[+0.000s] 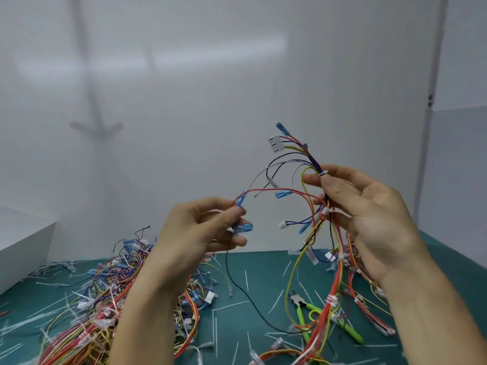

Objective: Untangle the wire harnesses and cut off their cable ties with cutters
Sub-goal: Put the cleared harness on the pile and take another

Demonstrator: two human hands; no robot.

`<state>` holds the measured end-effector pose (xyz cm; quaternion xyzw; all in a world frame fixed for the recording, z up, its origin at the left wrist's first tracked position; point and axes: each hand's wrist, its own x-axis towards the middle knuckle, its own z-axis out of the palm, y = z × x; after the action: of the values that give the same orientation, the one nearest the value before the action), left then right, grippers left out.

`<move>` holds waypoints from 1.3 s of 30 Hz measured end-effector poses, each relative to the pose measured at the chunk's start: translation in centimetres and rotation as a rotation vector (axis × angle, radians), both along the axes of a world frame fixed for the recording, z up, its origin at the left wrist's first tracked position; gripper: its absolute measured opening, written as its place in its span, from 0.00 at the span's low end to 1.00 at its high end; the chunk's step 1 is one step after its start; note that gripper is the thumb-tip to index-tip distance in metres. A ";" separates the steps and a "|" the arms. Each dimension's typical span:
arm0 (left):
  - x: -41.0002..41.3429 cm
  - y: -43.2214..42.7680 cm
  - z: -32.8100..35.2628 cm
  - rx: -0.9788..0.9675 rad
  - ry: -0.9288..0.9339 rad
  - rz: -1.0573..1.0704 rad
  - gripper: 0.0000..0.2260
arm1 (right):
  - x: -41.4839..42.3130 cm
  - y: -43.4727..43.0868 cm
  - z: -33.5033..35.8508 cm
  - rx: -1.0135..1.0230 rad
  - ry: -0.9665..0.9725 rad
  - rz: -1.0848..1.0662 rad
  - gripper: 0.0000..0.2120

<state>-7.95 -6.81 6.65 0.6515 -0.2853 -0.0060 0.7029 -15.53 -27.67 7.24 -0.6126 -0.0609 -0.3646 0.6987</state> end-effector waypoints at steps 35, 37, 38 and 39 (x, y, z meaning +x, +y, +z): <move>-0.1 1.3 0.3 -0.033 0.032 -0.210 0.15 | 0.3 0.9 -0.1 0.192 -0.052 -0.021 0.08; 0.2 1.1 0.1 0.052 -0.006 -0.128 0.13 | 0.4 0.8 -0.1 0.193 -0.059 -0.061 0.05; 0.3 0.9 -0.1 0.096 -0.023 -0.082 0.12 | 0.4 0.7 -0.2 0.193 -0.063 -0.077 0.04; 0.4 0.7 -0.2 0.131 -0.033 -0.043 0.12 | 0.5 0.7 -0.2 0.191 -0.067 -0.093 0.04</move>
<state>-7.54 -6.08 6.47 0.6899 -0.3096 -0.0293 0.6536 -15.07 -27.00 7.03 -0.5328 -0.0208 -0.4210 0.7338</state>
